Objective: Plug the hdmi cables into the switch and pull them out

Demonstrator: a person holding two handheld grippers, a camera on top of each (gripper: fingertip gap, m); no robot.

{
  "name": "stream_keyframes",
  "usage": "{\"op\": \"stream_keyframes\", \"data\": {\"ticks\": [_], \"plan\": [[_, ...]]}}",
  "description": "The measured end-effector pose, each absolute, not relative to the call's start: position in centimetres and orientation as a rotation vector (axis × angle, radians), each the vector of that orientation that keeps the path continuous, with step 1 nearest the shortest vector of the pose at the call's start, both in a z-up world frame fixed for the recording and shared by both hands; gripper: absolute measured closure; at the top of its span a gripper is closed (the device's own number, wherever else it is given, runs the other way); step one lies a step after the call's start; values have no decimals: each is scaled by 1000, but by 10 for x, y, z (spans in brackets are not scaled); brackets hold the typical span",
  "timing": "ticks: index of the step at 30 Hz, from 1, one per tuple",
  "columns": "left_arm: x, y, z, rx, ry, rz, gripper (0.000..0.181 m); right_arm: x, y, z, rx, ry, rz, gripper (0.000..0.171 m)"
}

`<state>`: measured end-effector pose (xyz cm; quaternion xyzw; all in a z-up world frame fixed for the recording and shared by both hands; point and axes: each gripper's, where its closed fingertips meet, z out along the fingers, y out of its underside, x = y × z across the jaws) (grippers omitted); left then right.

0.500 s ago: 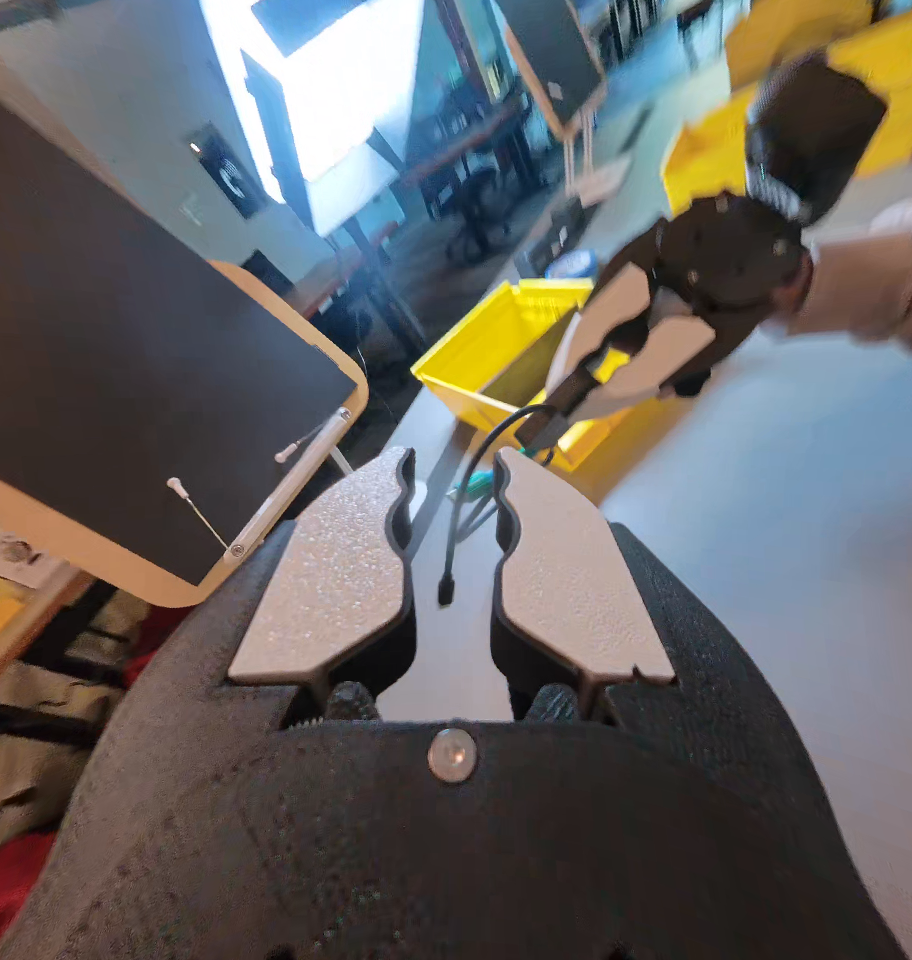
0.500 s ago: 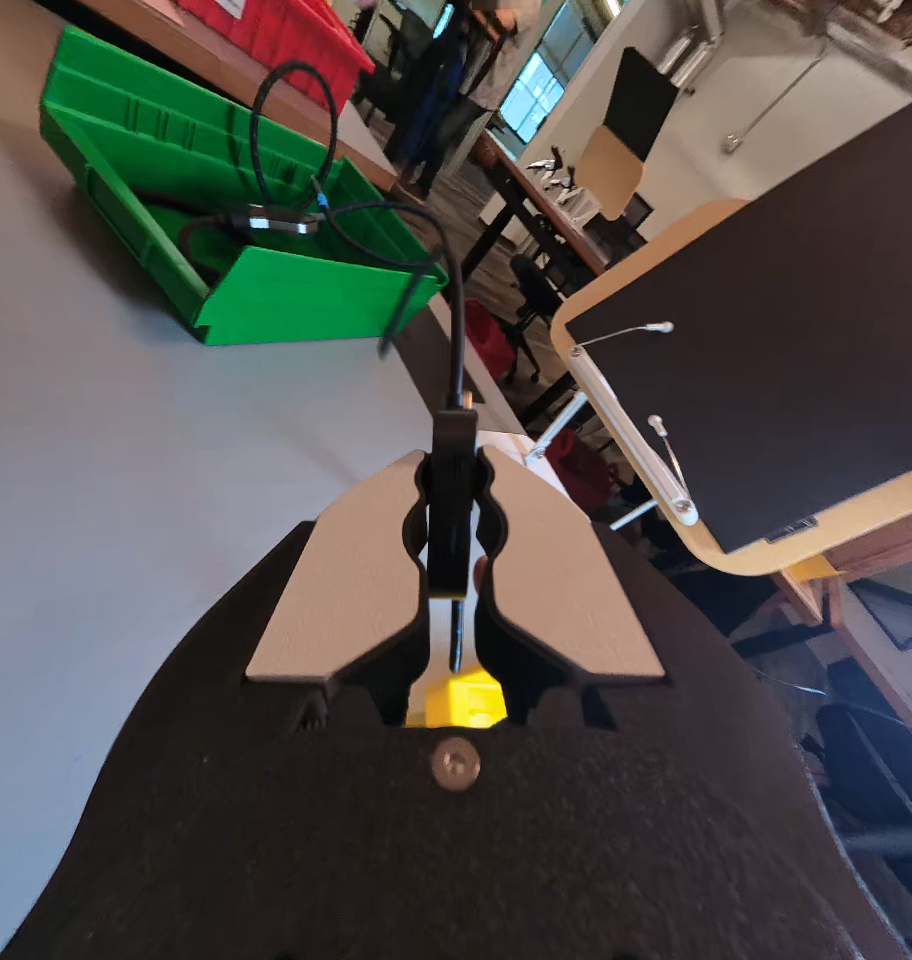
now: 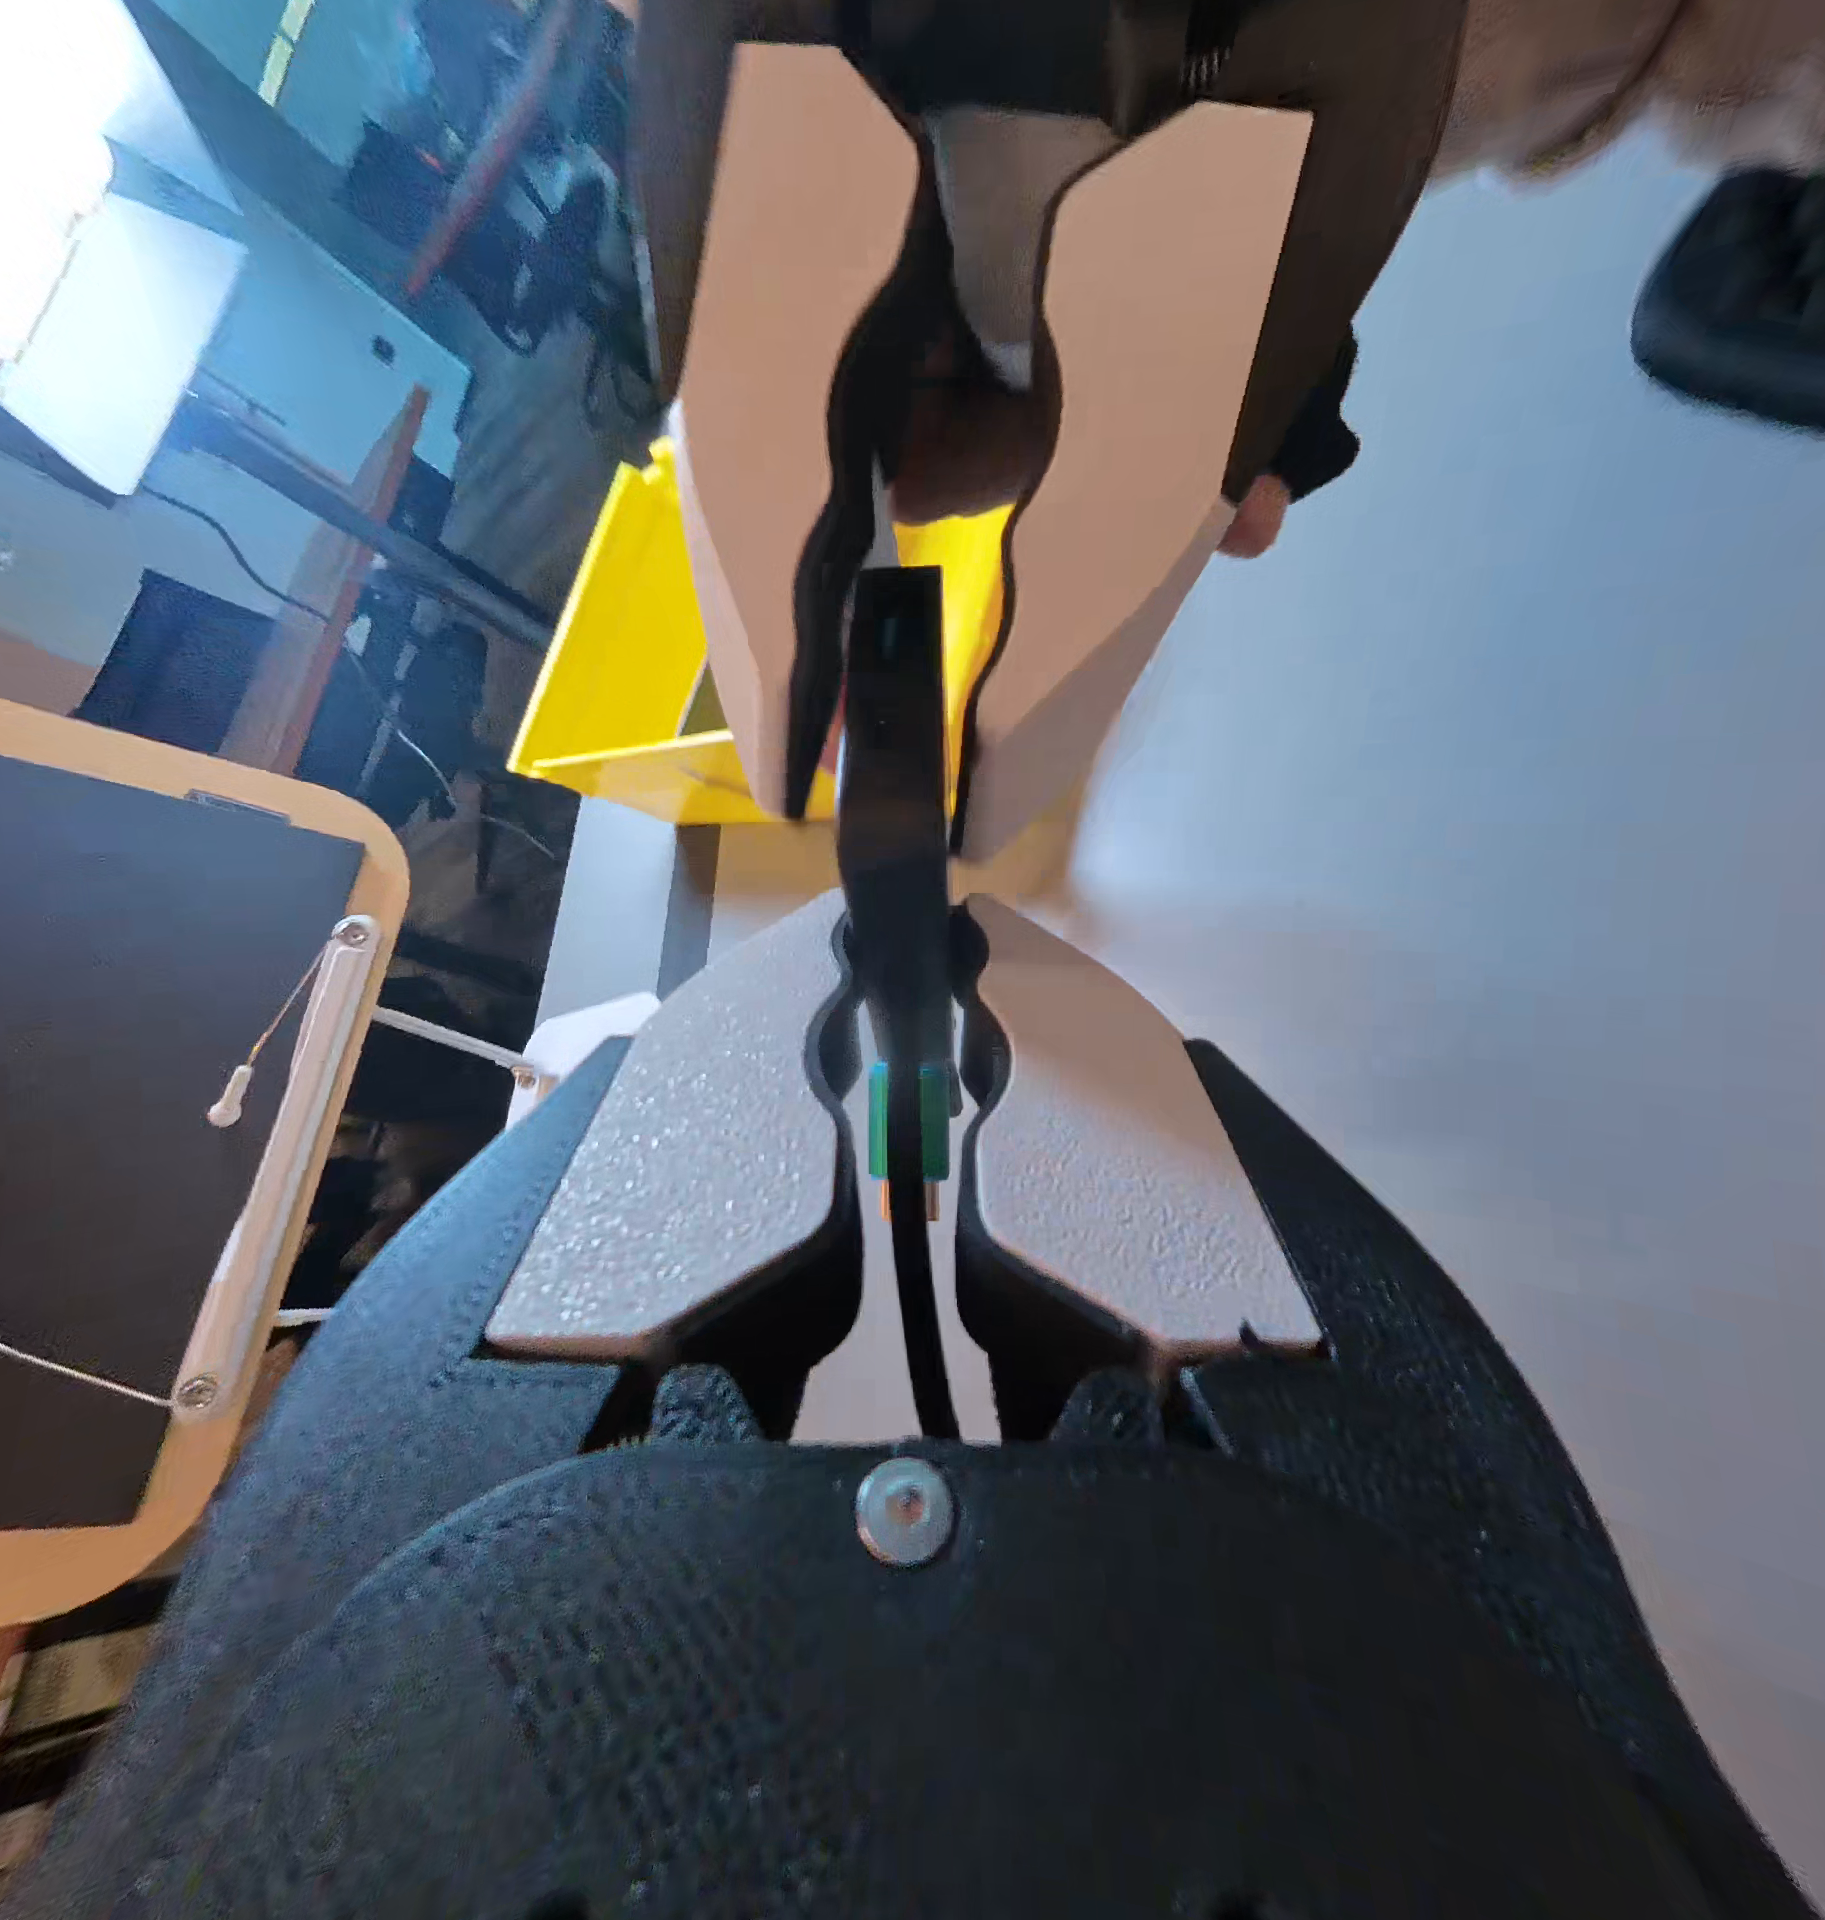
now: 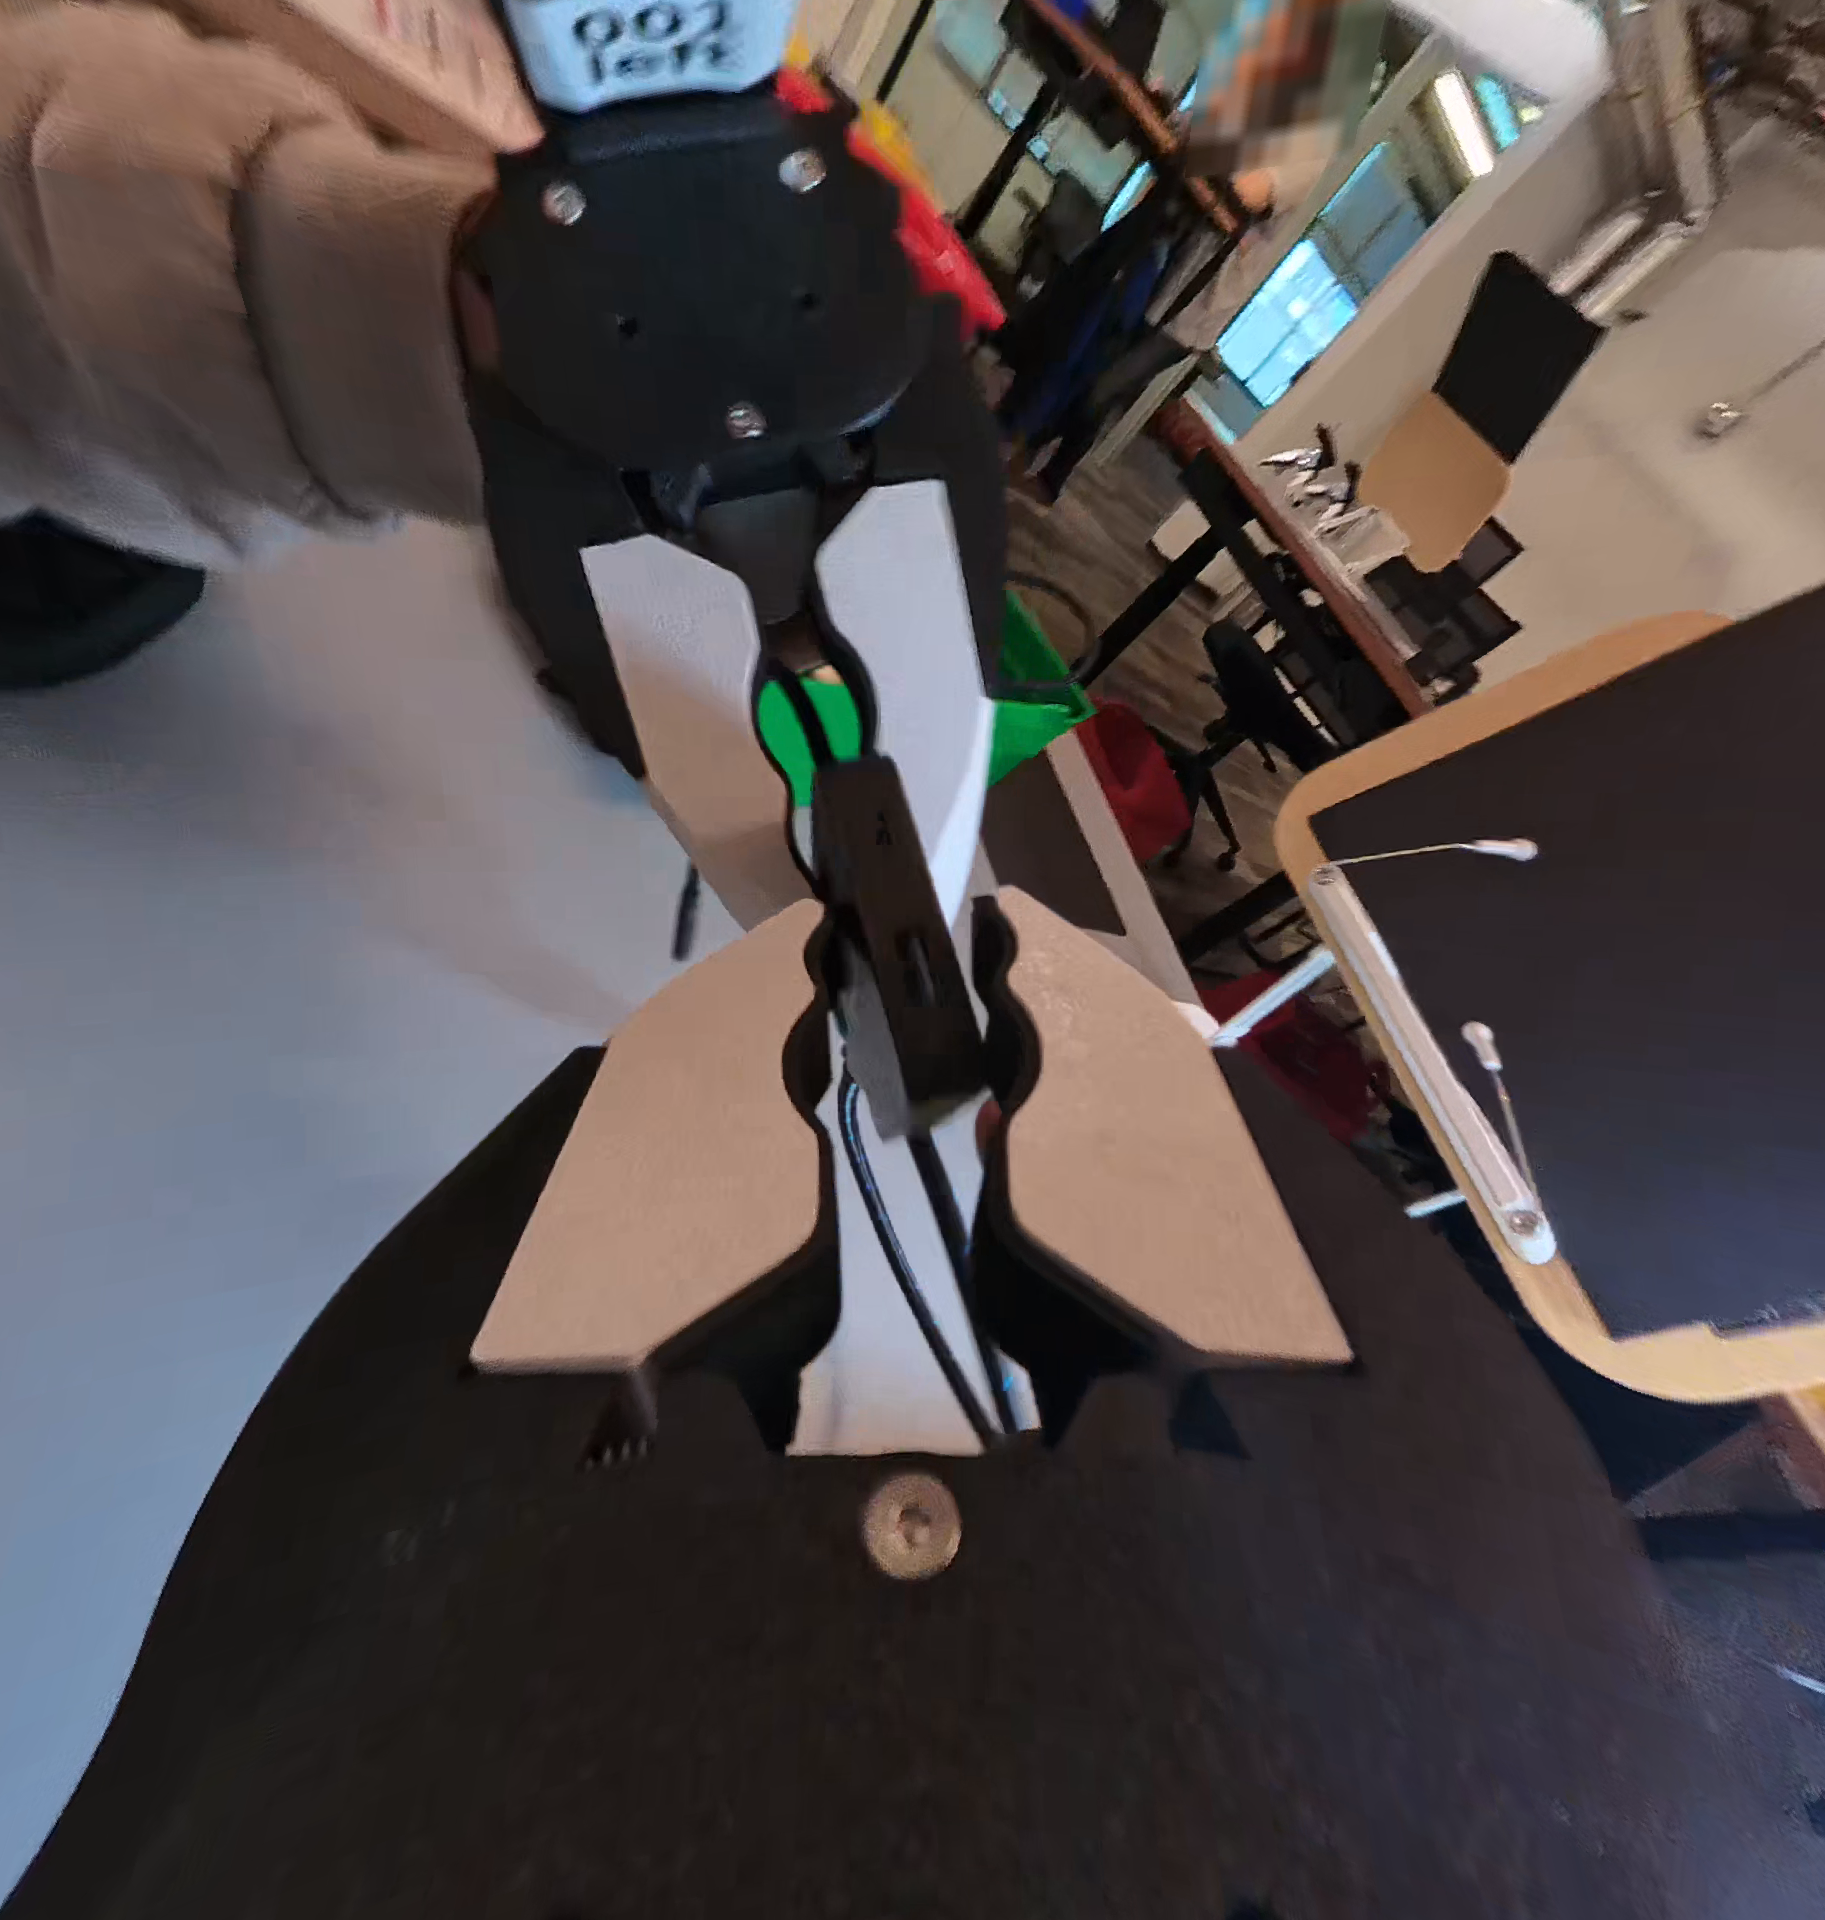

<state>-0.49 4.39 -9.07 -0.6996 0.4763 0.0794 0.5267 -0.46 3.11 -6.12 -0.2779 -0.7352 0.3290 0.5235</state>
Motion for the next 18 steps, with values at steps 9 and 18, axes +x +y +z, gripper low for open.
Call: {"op": "stream_keyframes", "data": {"ticks": [9,18], "plan": [[-34,21,-12,-1404,785,-226,167,23,135,-60,-1000,-1542,881,108],[-38,8,7,-1277,727,-404,167,17,120,-62,-909,-1546,1113,171]]}}
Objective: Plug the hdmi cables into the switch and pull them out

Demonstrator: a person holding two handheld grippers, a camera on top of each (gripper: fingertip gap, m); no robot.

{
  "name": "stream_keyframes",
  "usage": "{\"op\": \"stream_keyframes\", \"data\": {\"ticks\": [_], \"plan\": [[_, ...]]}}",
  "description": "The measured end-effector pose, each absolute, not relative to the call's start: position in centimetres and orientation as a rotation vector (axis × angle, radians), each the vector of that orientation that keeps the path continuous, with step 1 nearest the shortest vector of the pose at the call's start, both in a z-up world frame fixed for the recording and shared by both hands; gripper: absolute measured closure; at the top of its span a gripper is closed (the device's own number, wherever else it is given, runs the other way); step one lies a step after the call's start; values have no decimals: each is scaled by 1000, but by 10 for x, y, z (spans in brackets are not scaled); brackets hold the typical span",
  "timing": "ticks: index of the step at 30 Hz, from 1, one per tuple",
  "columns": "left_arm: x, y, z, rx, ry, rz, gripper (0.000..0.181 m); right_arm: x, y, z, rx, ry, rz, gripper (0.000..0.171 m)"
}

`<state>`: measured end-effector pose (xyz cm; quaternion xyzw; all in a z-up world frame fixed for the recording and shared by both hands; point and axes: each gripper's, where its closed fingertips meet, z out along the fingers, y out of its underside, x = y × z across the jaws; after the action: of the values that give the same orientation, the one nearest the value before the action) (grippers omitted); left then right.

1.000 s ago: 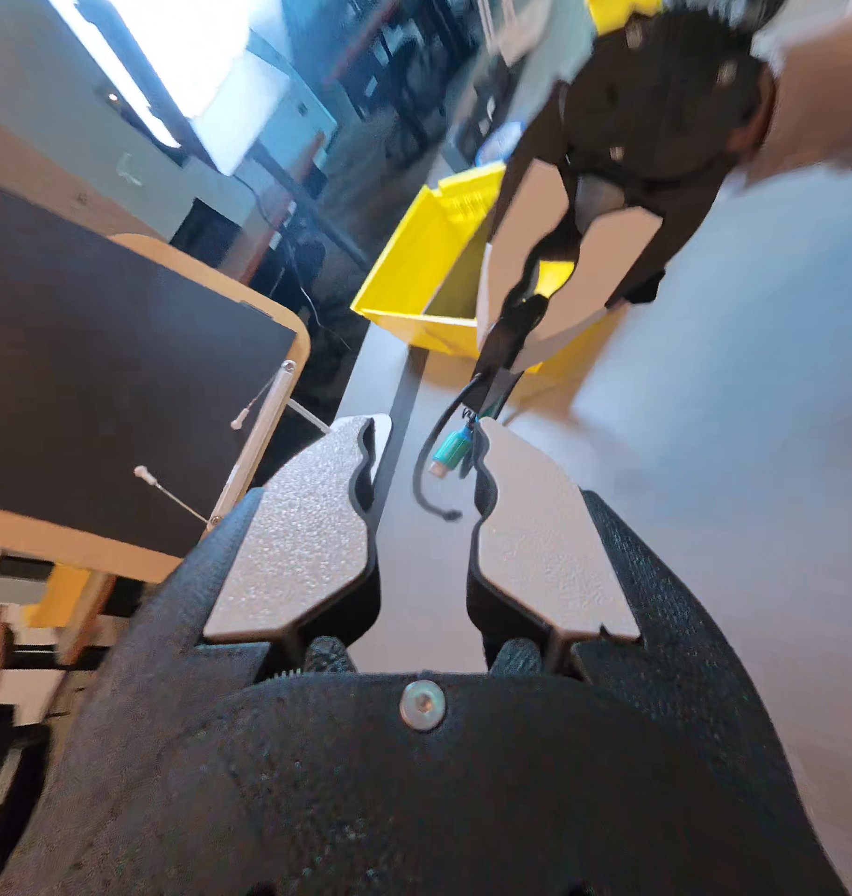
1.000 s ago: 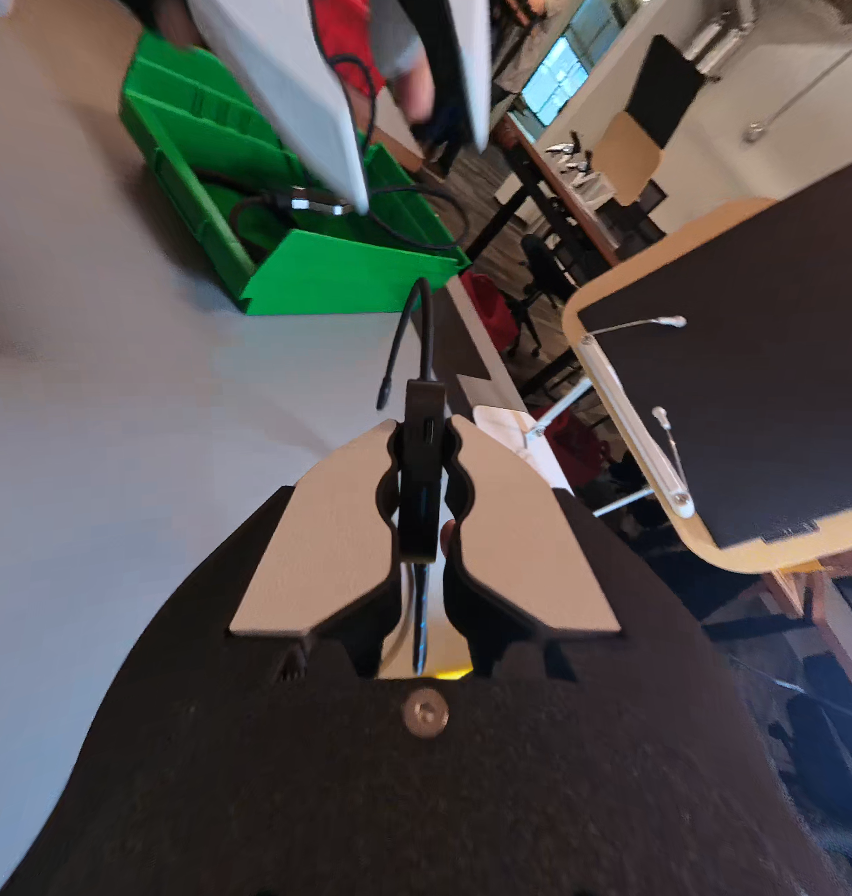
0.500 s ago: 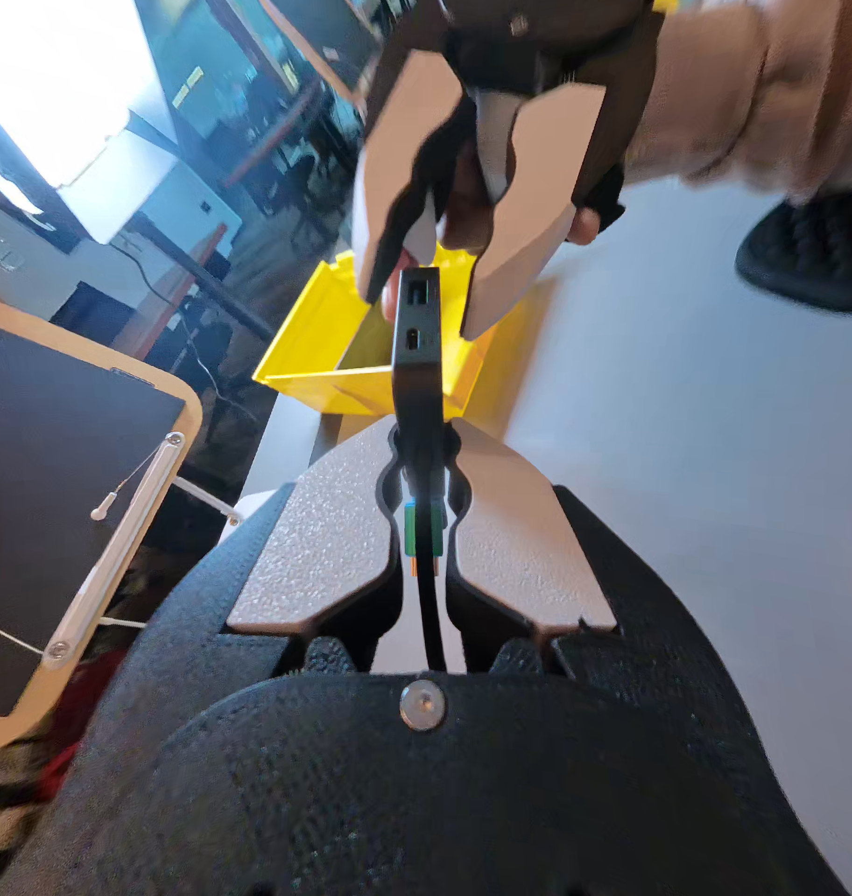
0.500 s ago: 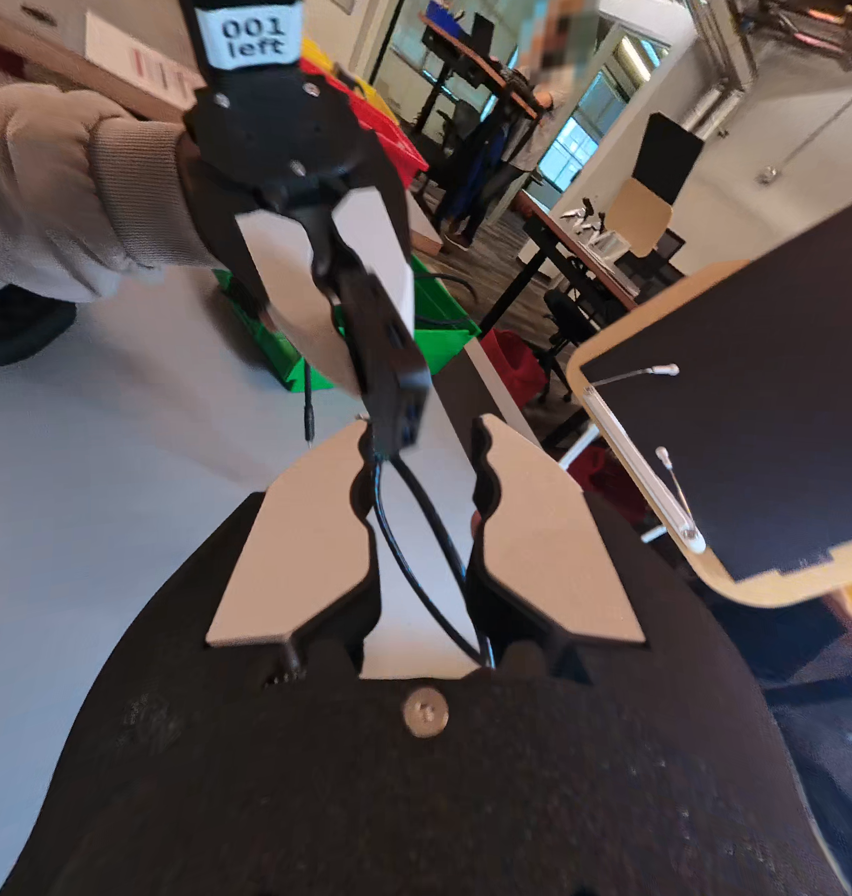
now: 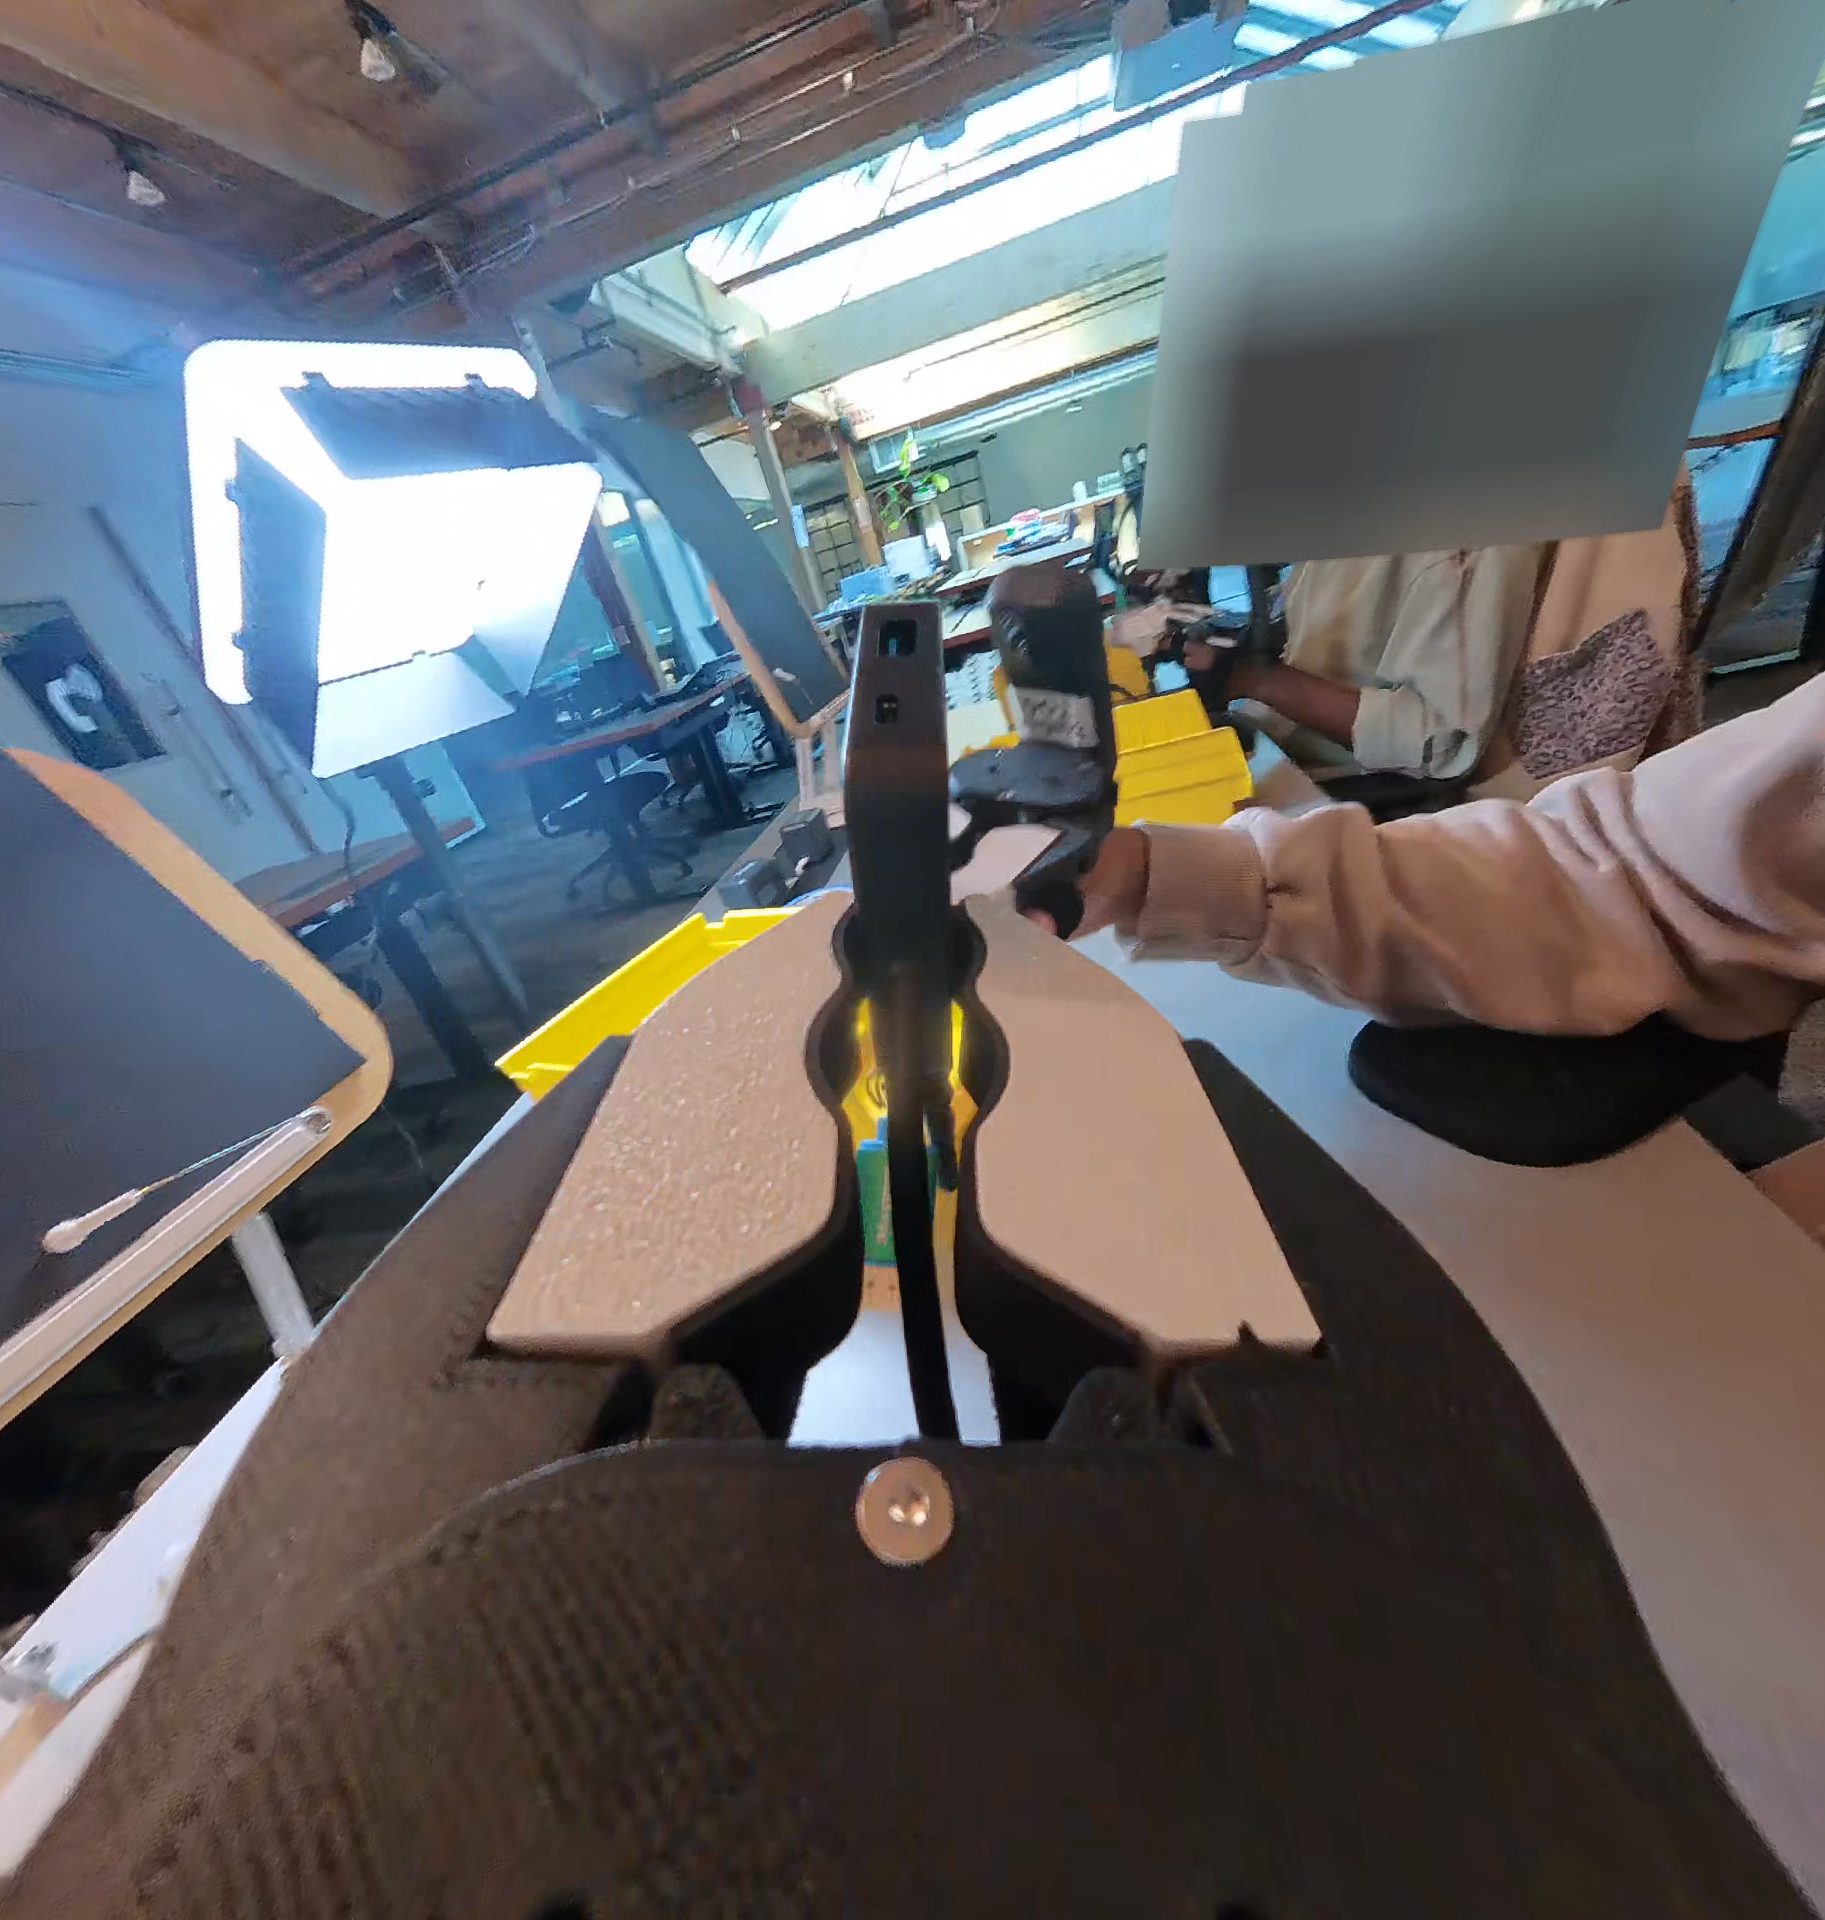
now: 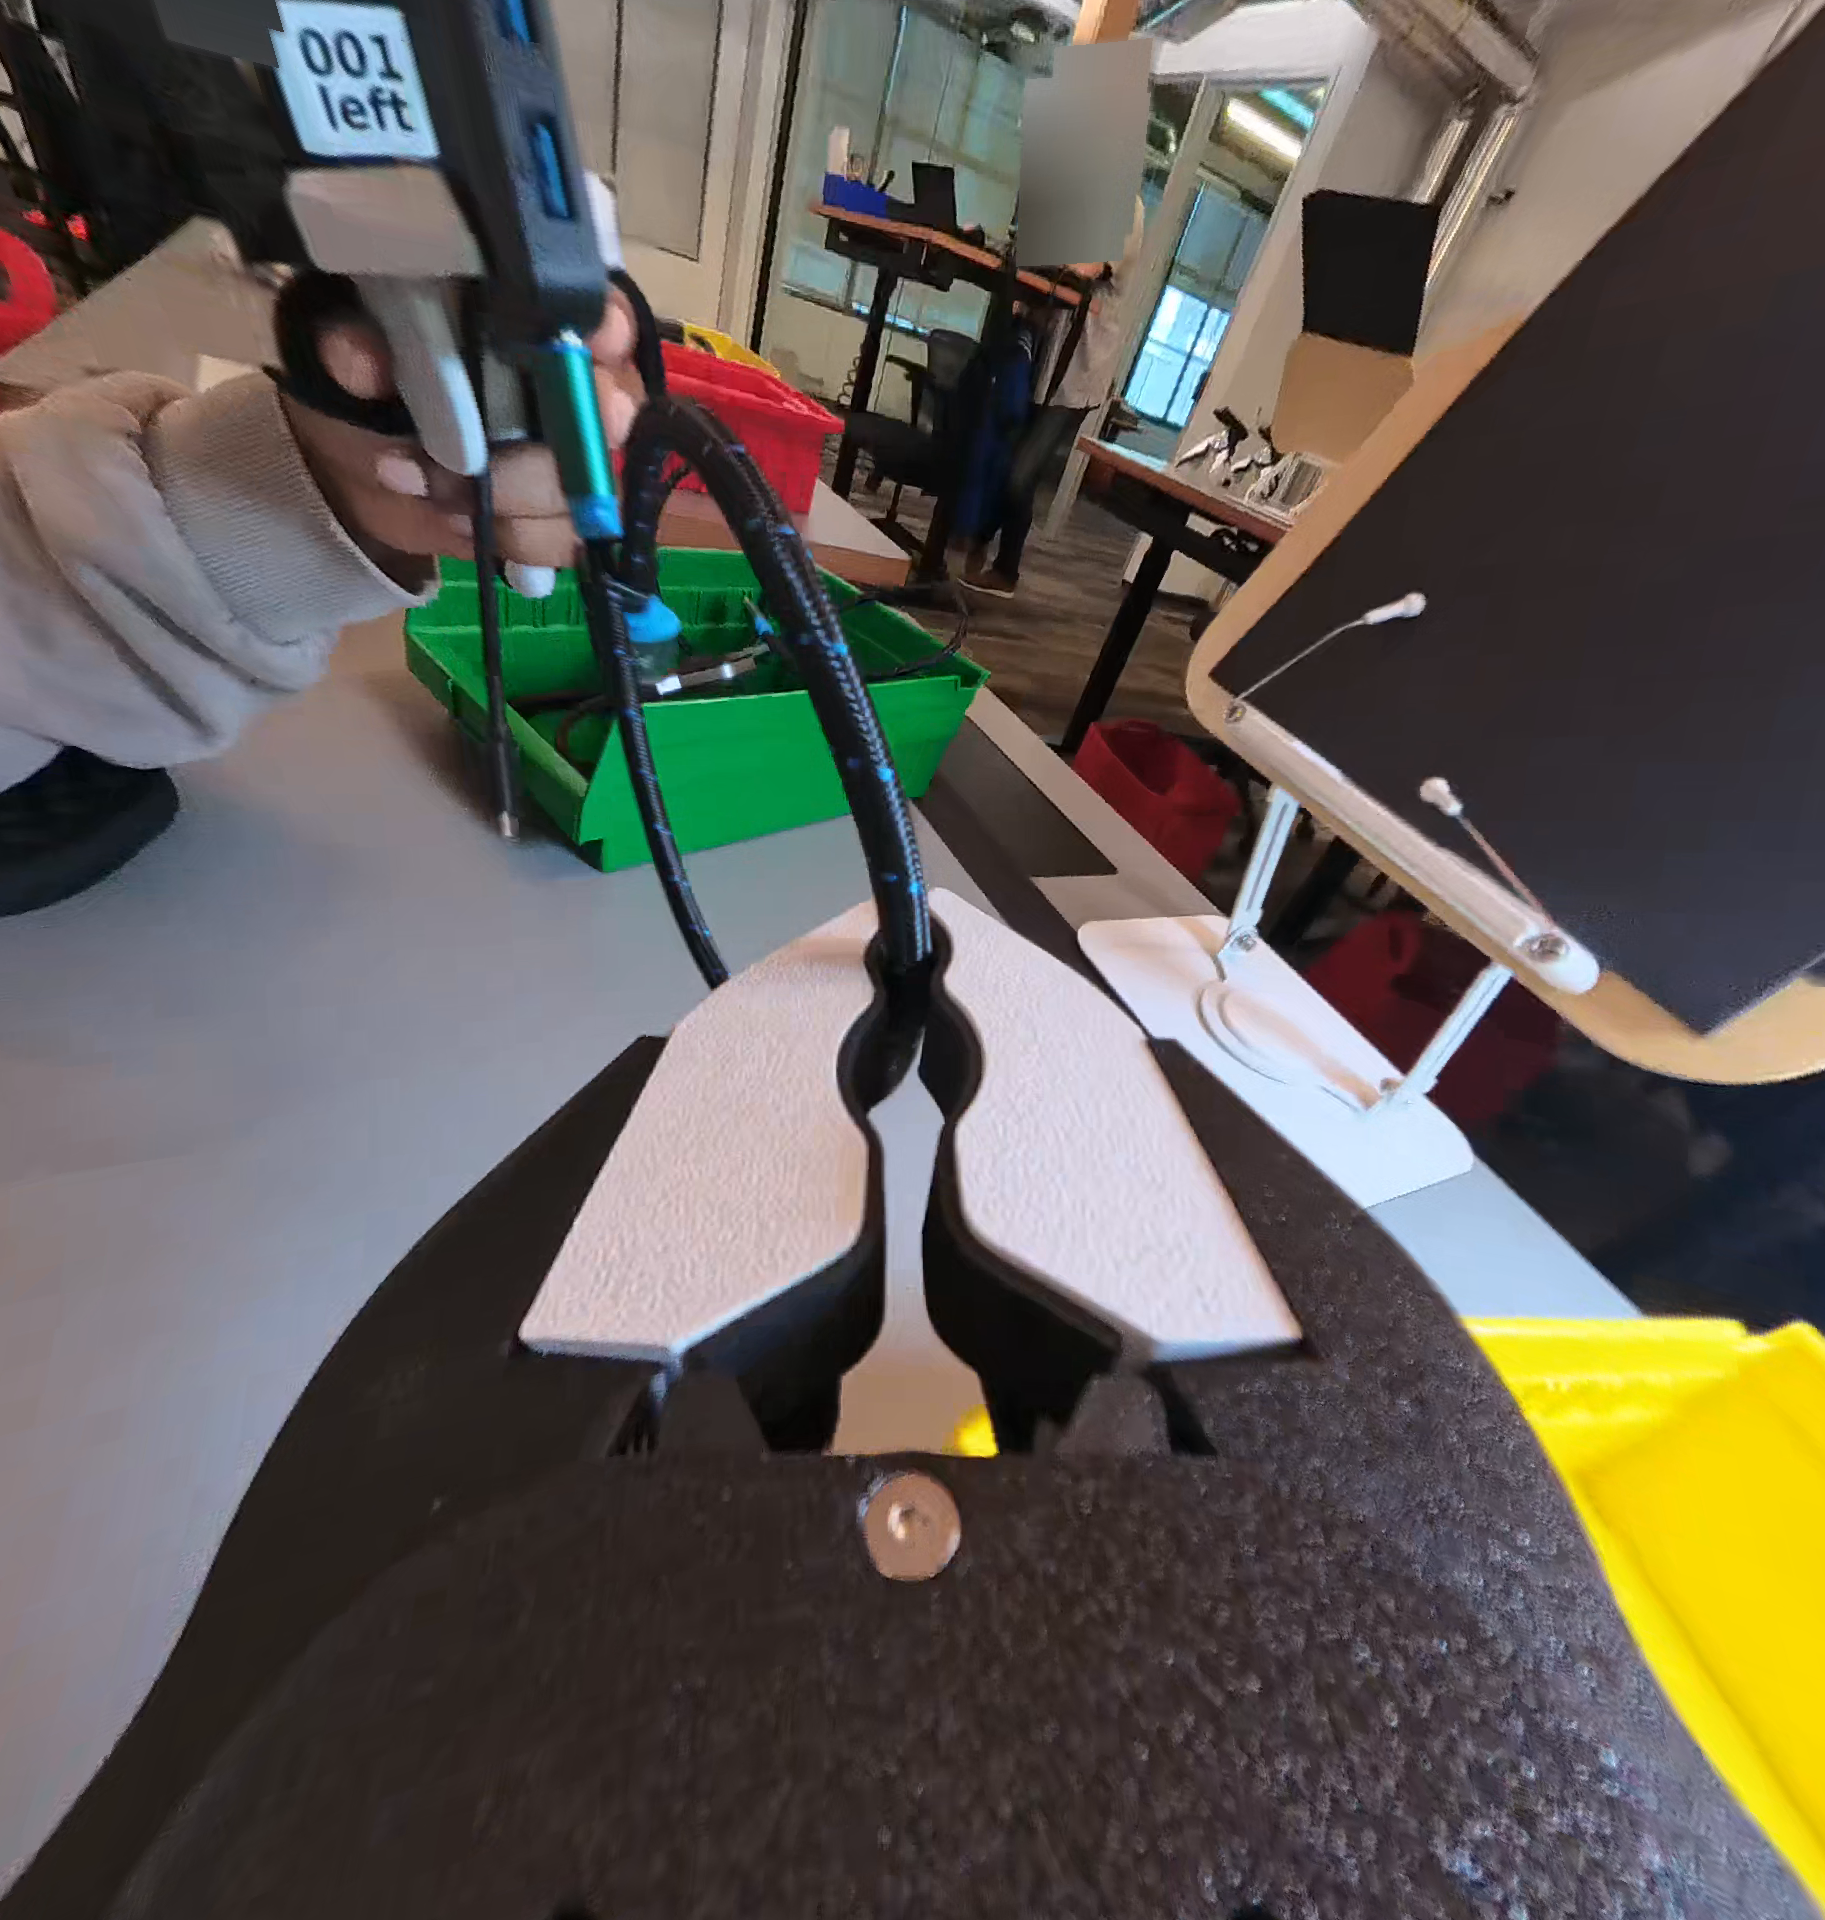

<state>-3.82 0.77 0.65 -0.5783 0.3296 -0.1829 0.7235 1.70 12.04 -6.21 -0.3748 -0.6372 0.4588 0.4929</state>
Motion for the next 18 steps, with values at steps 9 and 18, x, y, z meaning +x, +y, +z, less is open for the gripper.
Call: {"op": "stream_keyframes", "data": {"ticks": [9,18], "plan": [[-56,35,-86,-1622,878,-281,162,41,113,-16,-801,-1564,784,171],[-35,51,-148,-1819,1112,-25,146,31,105,-24,-807,-1657,446,170]]}}
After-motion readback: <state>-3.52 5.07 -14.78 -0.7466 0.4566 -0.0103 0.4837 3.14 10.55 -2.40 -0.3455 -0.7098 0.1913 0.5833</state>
